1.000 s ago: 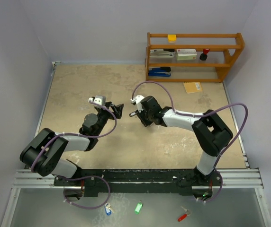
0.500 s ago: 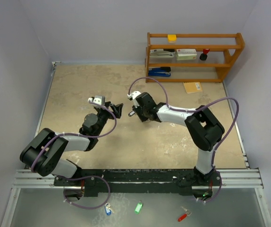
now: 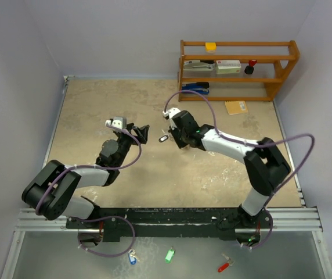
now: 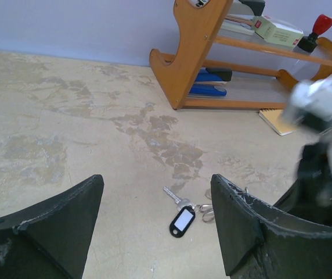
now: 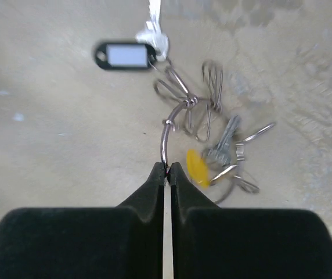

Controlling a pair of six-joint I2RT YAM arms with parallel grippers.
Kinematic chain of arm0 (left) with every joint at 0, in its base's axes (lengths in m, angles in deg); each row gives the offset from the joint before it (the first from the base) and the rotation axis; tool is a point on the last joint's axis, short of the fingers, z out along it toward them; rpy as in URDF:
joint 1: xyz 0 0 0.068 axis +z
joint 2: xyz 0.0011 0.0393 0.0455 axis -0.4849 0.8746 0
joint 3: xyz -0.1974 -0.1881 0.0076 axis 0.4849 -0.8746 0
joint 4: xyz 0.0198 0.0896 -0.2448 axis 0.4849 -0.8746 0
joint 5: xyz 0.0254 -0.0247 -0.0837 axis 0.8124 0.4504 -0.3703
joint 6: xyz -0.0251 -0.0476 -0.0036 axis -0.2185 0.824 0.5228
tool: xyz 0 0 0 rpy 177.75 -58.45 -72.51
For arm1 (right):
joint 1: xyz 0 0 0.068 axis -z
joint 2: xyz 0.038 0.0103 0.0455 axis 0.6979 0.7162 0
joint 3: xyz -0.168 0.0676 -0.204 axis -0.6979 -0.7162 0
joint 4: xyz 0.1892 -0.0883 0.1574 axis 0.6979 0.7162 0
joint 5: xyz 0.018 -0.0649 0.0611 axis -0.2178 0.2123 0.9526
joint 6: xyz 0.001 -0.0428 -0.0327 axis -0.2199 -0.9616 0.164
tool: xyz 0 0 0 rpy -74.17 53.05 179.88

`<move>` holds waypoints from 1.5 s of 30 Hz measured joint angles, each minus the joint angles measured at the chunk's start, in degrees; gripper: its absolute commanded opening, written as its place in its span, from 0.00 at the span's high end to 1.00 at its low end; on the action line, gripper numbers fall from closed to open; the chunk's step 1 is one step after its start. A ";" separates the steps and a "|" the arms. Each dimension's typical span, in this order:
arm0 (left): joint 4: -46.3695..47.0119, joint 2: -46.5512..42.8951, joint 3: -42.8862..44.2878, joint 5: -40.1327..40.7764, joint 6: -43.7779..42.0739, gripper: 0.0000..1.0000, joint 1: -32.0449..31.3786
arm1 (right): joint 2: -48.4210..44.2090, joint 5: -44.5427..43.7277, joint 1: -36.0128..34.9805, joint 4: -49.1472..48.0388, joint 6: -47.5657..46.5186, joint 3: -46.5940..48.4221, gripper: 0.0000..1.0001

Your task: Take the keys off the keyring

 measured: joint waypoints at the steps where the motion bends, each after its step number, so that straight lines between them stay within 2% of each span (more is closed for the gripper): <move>1: -0.04 -0.09 0.00 0.04 0.00 0.28 0.00 | -2.36 0.52 0.02 0.55 0.31 -0.02 1.00; 7: -0.11 -0.09 0.00 0.07 0.00 0.28 0.00 | -14.34 3.37 0.07 -1.49 1.60 2.29 1.00; 14: -0.42 -0.52 0.00 -0.02 -0.20 0.28 0.00 | -17.73 3.52 0.07 -3.06 1.86 2.78 1.00; 18: 0.11 -0.50 0.00 -1.42 -0.55 0.25 0.00 | -19.02 3.72 0.07 -2.45 2.25 2.21 1.00; 23: 5.09 1.77 0.50 -6.82 -2.58 0.23 0.00 | -21.11 4.68 0.07 -2.51 2.73 2.21 1.00; 33: 8.31 12.26 9.07 -20.94 -10.95 0.21 0.02 | -23.87 6.58 0.07 -2.25 3.19 2.21 1.00; 45: 12.92 11.82 9.66 -33.44 -11.47 0.20 0.26 | -26.80 7.19 0.07 -1.92 3.19 1.79 1.00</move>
